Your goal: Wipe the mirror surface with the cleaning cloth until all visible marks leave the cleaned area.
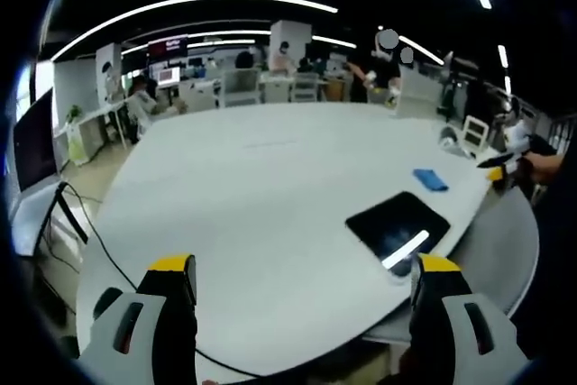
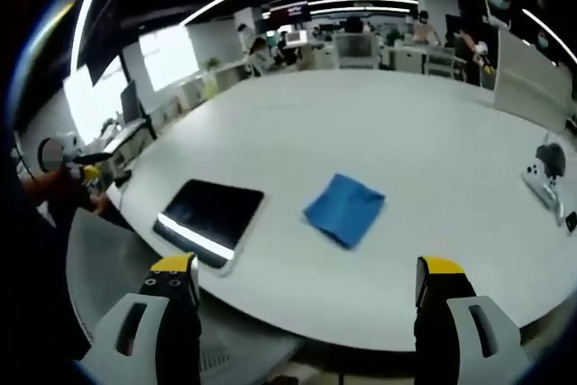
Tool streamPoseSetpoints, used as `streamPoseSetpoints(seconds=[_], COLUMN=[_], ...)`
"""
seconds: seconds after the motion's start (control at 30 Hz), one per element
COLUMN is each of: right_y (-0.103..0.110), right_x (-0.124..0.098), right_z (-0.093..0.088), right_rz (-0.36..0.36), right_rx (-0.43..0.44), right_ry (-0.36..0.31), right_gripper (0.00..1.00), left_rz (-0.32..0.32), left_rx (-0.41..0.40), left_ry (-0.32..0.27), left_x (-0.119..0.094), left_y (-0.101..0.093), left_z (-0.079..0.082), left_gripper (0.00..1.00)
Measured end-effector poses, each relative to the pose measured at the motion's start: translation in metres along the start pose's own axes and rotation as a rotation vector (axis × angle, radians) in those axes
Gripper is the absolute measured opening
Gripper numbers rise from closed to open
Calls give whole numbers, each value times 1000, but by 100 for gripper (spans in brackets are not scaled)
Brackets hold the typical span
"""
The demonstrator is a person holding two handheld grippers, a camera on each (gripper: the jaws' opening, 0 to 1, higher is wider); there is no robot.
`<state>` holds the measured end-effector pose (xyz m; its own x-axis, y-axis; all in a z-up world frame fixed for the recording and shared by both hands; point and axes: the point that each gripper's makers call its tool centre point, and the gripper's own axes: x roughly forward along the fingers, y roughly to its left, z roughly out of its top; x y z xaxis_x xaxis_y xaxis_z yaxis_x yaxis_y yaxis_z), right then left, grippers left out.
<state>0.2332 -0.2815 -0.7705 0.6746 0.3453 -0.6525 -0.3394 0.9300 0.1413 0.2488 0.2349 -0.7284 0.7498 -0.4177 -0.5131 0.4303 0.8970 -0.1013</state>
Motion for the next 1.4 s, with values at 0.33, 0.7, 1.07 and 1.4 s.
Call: streamPoseSetpoints(seconds=[0.33, 0.7, 1.07, 1.4], right_y=[5, -1, -15, -33], right_x=[2, -1, 24, 74], right_z=[1, 19, 43, 104], right_rz=[10, 0, -37, -65], right_rx=[-3, 6, 97, 71], right_ry=[12, 61, 275, 273], right_gripper=[100, 100, 100, 89], left_rz=[-33, -45, -51, -27], left_rx=[-23, -24, -5, -18], left_ry=[22, 54, 82, 82], left_x=[9, 15, 22, 15], left_y=[-6, -8, -14, -2], left_z=[2, 2, -7, -8], left_gripper=[100, 100, 99, 100])
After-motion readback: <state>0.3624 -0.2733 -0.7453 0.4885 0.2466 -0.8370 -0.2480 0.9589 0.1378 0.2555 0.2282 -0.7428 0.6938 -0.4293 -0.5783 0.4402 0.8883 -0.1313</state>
